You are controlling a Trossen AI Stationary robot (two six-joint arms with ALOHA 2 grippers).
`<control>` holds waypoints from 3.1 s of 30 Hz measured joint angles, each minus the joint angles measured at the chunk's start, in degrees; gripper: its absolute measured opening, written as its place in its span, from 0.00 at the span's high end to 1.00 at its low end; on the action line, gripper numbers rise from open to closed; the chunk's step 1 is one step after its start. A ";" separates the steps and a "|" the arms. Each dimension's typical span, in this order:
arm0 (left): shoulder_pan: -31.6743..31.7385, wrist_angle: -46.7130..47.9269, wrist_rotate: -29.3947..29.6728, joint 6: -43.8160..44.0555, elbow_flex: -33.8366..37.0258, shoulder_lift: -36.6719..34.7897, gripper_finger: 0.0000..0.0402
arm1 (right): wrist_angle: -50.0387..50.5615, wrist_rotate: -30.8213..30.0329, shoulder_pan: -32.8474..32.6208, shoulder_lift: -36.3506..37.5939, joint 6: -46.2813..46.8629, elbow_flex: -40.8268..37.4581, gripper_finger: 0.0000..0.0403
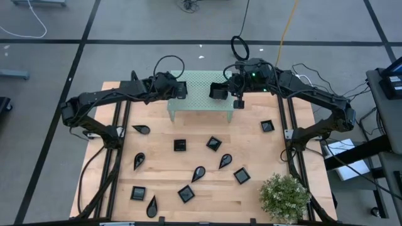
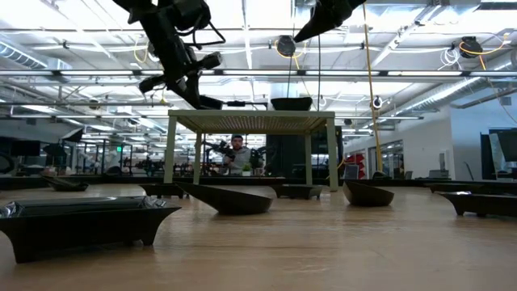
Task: Pick & Place Mini shaped plates
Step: Stack the black square plate on top of the other black square plate on the shelf
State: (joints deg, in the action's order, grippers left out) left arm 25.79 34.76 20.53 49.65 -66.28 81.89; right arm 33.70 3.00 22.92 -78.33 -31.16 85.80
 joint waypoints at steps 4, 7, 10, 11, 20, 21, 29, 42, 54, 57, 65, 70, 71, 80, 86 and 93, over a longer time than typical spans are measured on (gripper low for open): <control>0.01 -0.06 -0.04 -0.01 0.00 0.00 0.97 | -0.01 0.01 0.01 0.00 0.01 0.00 0.84; 0.01 -0.06 -0.35 0.00 0.00 0.00 0.94 | -0.01 0.00 -0.01 0.00 0.02 0.00 0.84; 0.01 -0.06 -1.38 0.01 0.00 -0.02 0.87 | -0.01 0.01 0.01 -0.01 0.02 0.00 0.84; -0.01 -0.06 -1.48 0.02 0.00 -0.02 0.85 | -0.01 0.00 -0.01 0.00 0.02 0.00 0.84; 0.01 -0.89 -2.12 -3.07 0.00 -2.21 0.67 | -0.01 0.00 0.01 -0.01 0.67 0.00 0.84; -0.08 -0.99 -3.26 -4.01 0.00 -3.04 0.66 | -0.01 -0.01 0.00 -0.01 0.79 0.00 0.84; -6.72 1.75 -20.67 -7.23 -0.04 -6.21 0.65 | -0.01 -0.01 0.00 -0.01 1.53 0.00 0.84; -25.44 15.47 -18.47 14.39 1.63 3.43 0.63 | -0.01 -0.17 0.00 -0.01 1.38 0.00 0.84; -27.27 14.91 -19.43 17.64 3.80 16.25 0.63 | -0.01 -0.19 0.00 0.00 1.33 0.00 0.84; -27.03 14.94 -19.45 16.67 3.80 18.45 0.63 | -0.01 -0.18 0.01 -0.01 1.34 0.00 0.84; -26.13 14.41 -19.53 15.34 3.82 21.79 0.63 | 1.52 -0.19 0.00 -0.01 1.46 0.00 0.84; -26.13 14.25 -20.11 13.29 3.68 22.82 0.63 | 2.55 -0.19 -0.01 -0.01 1.51 0.00 0.84; -26.13 14.21 -20.11 13.16 3.67 22.93 0.63 | 2.64 -0.19 -0.01 -0.01 1.51 0.00 0.84; -26.08 14.38 -23.60 11.51 3.72 23.02 0.87 | 2.64 -0.19 -0.01 -0.01 1.53 0.00 0.84; -26.19 14.76 -26.34 11.91 4.10 19.31 0.97 | 2.64 -0.21 0.01 -0.01 1.53 0.00 0.84; -26.03 14.36 -25.51 13.08 4.04 6.82 0.99 | 2.60 -0.21 0.01 -0.01 1.51 0.00 0.84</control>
State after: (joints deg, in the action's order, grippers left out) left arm -0.24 49.12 -4.98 62.74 -62.24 88.71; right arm 36.30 2.79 22.94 -78.34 -29.65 85.80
